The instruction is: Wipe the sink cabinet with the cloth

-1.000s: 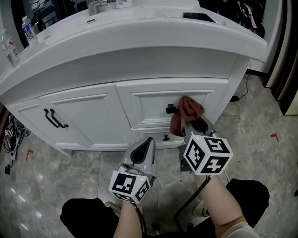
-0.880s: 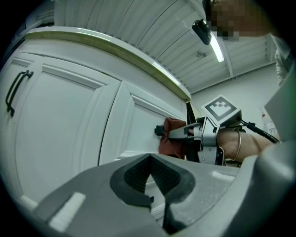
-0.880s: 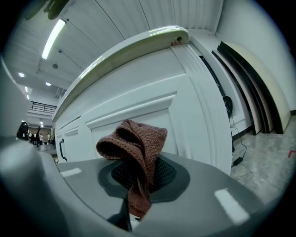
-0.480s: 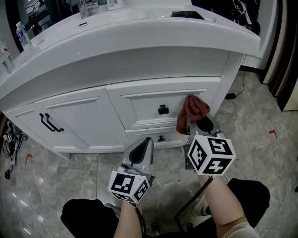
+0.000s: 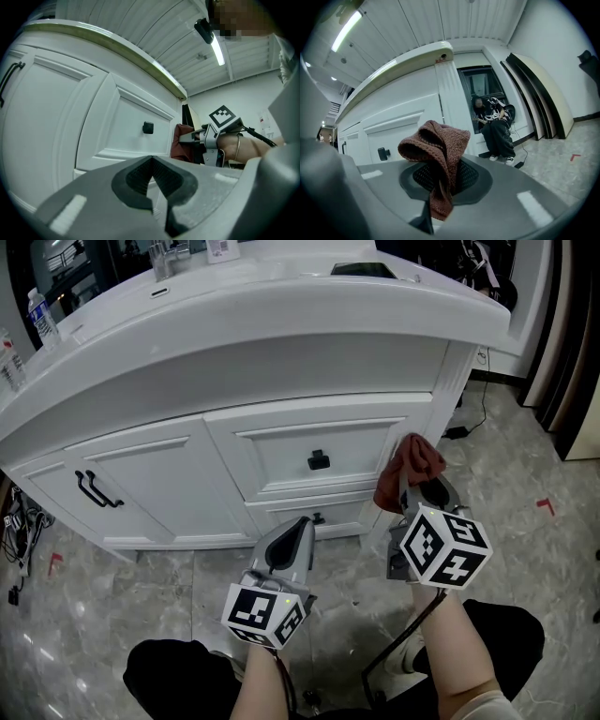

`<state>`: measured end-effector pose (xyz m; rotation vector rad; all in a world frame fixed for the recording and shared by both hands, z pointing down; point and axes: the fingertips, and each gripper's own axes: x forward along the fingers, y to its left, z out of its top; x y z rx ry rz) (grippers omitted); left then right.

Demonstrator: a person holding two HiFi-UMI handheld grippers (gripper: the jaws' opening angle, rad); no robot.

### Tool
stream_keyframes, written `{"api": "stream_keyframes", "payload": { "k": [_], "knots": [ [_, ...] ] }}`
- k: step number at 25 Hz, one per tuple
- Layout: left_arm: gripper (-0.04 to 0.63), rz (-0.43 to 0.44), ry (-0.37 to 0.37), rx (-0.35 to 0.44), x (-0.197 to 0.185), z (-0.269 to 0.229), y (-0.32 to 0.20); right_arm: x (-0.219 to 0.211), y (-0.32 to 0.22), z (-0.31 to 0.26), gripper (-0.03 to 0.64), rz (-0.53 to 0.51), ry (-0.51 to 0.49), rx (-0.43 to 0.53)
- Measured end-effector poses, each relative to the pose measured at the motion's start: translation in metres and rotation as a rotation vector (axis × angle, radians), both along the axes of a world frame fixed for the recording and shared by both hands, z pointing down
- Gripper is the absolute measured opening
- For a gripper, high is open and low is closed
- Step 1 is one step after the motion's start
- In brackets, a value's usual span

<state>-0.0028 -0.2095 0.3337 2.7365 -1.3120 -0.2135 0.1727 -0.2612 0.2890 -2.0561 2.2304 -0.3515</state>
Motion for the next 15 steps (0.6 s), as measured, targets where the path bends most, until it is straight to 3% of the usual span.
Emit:
{"api": "stream_keyframes", "payload": {
  "k": [3,6,15],
  "knots": [
    [0.000,0.002,-0.002,-0.003,0.001,0.002,0.002,0.010,0.005,0.003,0.083,0.032,-0.013,-0.006],
    [0.000,-0.008,-0.002,-0.004,-0.006,0.003,0.004,-0.005,0.012,0.000,0.083,0.005,-0.001,0.015],
    [0.000,-0.129,0.009,-0.009,-0.066,0.005,0.004,-0.155,0.023,0.019,0.083,-0.313,0.039,0.024]
  ]
}}
